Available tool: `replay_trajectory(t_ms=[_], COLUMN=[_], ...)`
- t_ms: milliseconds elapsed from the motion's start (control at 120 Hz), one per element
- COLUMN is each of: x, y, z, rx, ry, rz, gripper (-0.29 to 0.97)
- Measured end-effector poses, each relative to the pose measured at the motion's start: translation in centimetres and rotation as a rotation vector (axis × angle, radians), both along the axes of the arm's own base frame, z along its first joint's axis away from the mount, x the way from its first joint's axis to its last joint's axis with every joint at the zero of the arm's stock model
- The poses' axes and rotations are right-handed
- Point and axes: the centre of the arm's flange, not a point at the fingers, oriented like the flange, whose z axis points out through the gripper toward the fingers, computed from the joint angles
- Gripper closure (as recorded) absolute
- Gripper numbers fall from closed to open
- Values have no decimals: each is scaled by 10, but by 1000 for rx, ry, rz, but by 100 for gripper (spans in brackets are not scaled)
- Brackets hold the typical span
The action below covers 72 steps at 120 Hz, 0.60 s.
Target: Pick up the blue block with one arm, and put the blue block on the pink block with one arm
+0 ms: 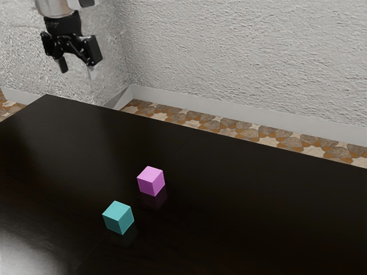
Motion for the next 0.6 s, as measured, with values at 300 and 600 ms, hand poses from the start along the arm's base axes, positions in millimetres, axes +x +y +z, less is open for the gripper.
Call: replay_trajectory(t_ms=[300, 600], x=[-44, -44], y=[-5, -32], z=[112, 103], rx=[11, -4], ry=[-140, -72], rz=[19, -21], gripper=[0, 0])
